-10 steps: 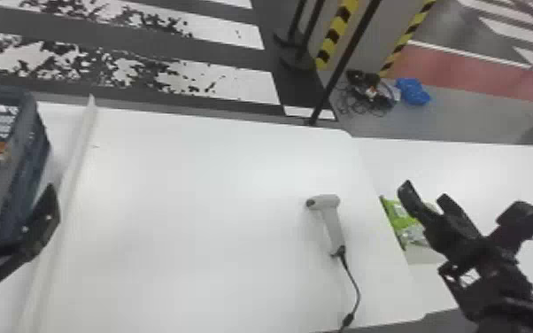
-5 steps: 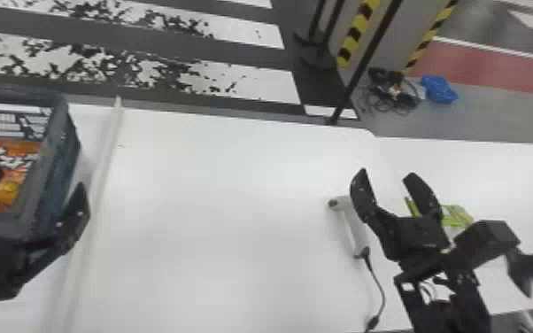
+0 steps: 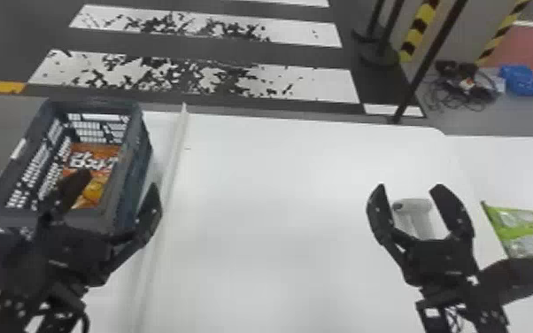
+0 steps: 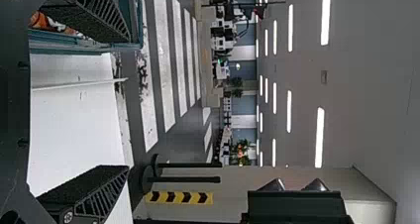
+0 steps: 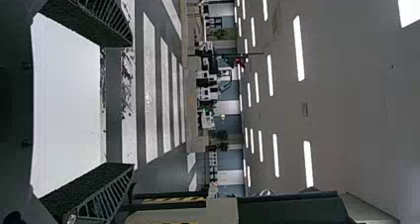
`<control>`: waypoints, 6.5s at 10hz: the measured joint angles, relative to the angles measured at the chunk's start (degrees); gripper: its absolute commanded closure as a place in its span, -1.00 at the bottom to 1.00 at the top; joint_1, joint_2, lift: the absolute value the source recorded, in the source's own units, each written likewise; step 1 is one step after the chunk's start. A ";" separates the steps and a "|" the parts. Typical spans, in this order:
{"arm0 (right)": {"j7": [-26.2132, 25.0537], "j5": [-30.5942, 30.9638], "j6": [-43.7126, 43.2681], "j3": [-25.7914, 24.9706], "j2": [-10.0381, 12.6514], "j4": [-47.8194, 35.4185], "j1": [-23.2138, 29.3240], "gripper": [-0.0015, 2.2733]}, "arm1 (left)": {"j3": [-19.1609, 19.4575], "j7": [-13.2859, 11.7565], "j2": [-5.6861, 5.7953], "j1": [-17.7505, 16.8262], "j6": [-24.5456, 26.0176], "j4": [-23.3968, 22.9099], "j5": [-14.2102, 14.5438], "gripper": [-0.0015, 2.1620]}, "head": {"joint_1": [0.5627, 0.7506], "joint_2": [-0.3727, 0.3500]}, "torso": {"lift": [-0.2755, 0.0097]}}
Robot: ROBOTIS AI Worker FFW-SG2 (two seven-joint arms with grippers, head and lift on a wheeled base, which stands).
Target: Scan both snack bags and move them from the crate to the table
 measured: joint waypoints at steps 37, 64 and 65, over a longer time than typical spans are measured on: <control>1.52 -0.67 1.33 0.45 -1.40 -0.75 3.29 -0.93 | -17.59 -54.99 11.79 -64.17 38.07 61.80 -41.44 0.55 | 0.41 0.32 | 0.32; 1.23 -0.34 4.11 0.96 -1.14 -2.69 4.21 -0.92 | 14.21 -51.43 5.84 -48.38 58.72 20.53 12.70 0.98 | 0.41 0.00 | 0.32; 1.11 -0.34 4.49 0.88 -1.14 -2.81 4.21 -0.92 | 10.43 -49.33 3.52 -48.10 59.96 18.40 11.89 0.98 | 0.41 -0.18 | 0.32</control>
